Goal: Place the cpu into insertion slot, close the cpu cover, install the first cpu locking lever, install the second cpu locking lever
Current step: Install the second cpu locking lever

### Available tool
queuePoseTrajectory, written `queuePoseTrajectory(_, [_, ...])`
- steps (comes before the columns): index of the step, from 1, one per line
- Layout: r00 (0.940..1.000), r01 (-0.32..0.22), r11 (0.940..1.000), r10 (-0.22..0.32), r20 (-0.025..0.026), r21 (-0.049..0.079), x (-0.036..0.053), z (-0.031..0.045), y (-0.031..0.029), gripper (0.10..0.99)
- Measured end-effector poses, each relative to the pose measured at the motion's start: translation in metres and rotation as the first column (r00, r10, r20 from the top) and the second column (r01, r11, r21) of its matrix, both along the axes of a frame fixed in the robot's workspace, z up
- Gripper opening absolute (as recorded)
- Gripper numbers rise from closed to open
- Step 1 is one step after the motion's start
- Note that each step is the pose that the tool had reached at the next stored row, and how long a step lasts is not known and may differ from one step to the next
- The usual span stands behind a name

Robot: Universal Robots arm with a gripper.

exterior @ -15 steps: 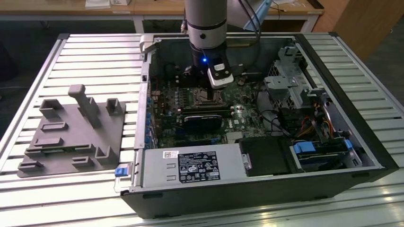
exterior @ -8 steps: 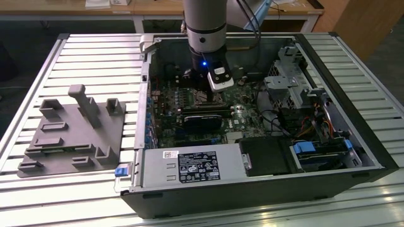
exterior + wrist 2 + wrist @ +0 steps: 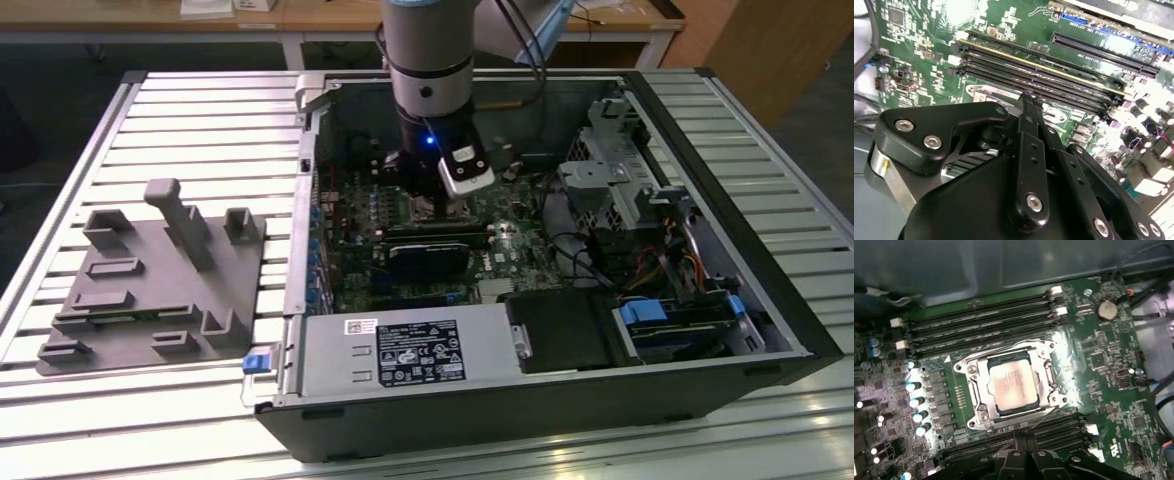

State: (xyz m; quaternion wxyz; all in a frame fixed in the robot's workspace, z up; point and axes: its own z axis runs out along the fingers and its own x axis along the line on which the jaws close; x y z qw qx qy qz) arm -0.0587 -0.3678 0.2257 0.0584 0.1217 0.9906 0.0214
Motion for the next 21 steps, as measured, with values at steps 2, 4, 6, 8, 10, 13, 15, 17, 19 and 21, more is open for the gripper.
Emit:
queuePoseTrajectory(2, [0.9999,-0.012,0.9999,0.012,0.0001,0.0,-0.0029,-0.0017,-0.0002,0.106])
queuePoseTrajectory(4, [0.9998,-0.021,0.9998,0.021,0.0,0.001,-0.0063,-0.003,-0.0008,0.106])
queuePoseTrajectory(6, [0.9996,-0.027,0.9996,0.027,0.0001,0.004,-0.0086,-0.004,-0.0019,0.106])
queuePoseTrajectory(8, [0.9995,-0.031,0.9995,0.031,0.0003,0.008,-0.0103,-0.0048,-0.0035,0.106])
queuePoseTrajectory(10, [0.9994,-0.033,0.9993,0.033,0.0006,0.018,-0.0118,-0.0054,-0.0049,0.106])
queuePoseTrajectory(13, [0.9993,-0.036,0.9983,0.036,0.0015,0.045,-0.0136,-0.006,-0.007,0.106])
queuePoseTrajectory(15, [0.9993,-0.037,0.9972,0.037,0.0023,0.064,-0.0146,-0.0064,-0.0084,0.106])
queuePoseTrajectory(17, [0.9993,-0.038,0.9961,0.038,0.0029,0.08,-0.0157,-0.0067,-0.0104,0.106])
queuePoseTrajectory(19, [0.9992,-0.039,0.9949,0.039,0.0033,0.094,-0.0171,-0.0072,-0.0128,0.106])
queuePoseTrajectory(21, [0.9992,-0.039,0.9936,0.039,0.0039,0.106,-0.018,-0.0077,-0.0148,0.106])
